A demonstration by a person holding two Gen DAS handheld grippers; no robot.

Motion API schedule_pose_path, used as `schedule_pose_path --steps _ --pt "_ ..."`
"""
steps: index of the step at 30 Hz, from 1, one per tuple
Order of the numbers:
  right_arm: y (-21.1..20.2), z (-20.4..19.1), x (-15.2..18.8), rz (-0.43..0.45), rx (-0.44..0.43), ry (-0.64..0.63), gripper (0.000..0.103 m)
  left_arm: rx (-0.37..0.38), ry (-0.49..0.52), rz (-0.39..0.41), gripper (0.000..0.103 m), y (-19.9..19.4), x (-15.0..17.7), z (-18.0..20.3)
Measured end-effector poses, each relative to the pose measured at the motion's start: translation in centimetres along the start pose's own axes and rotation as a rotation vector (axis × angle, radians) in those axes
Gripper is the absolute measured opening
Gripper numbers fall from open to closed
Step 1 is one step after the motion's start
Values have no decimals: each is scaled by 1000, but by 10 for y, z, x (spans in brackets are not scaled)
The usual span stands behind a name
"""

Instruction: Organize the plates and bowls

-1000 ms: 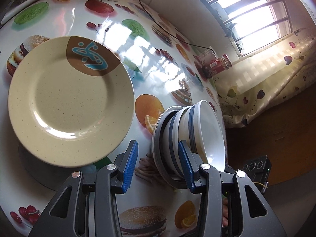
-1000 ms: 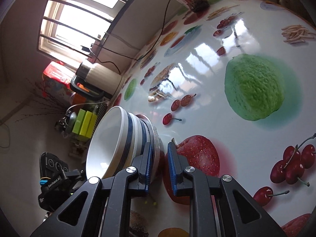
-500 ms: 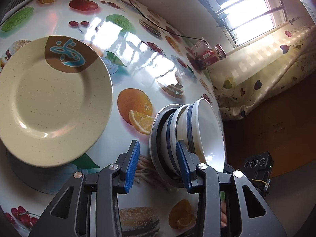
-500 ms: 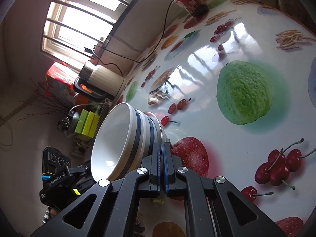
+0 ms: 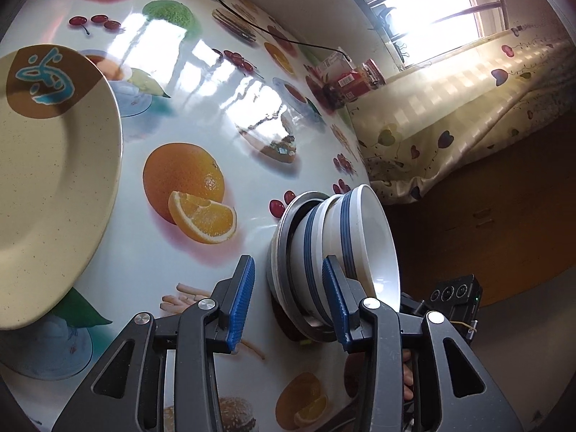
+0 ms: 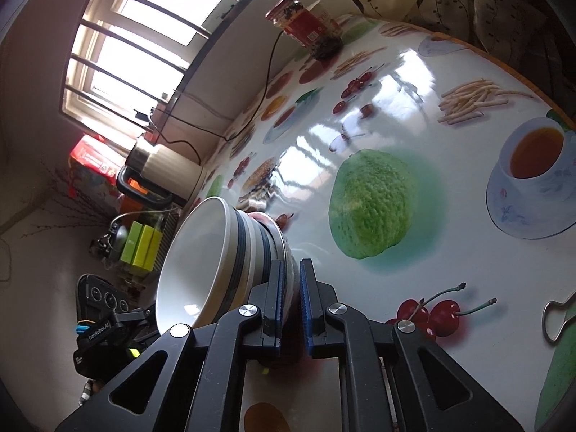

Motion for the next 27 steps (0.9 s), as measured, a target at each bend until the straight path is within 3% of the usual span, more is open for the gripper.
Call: schedule_pose_path --steps 12,18,23,27 --pt "4 4 -4 -3 -20 28 21 -54 -18 -48 40 15 2 -12" --pt "7 11 -5 -15 -74 97 21 -35 -47 -54 37 20 5 -16" --pt "7 17 -4 -26 -124 165 19 -3 -28 -33 17 19 2 -11" --pt "6 15 -3 -33 -151 174 10 15 -25 -25 12 20 0 -8"
Point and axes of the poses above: each gripper's, at about its wrist camera, not at the fingertips, and y roughly the way its jaws point, z to its right, x to its underside, the point moved 6 cm from there along y, roughly the way its jaws point, and after that the axes turned 14 degrees about y, right-handed, at the moved point
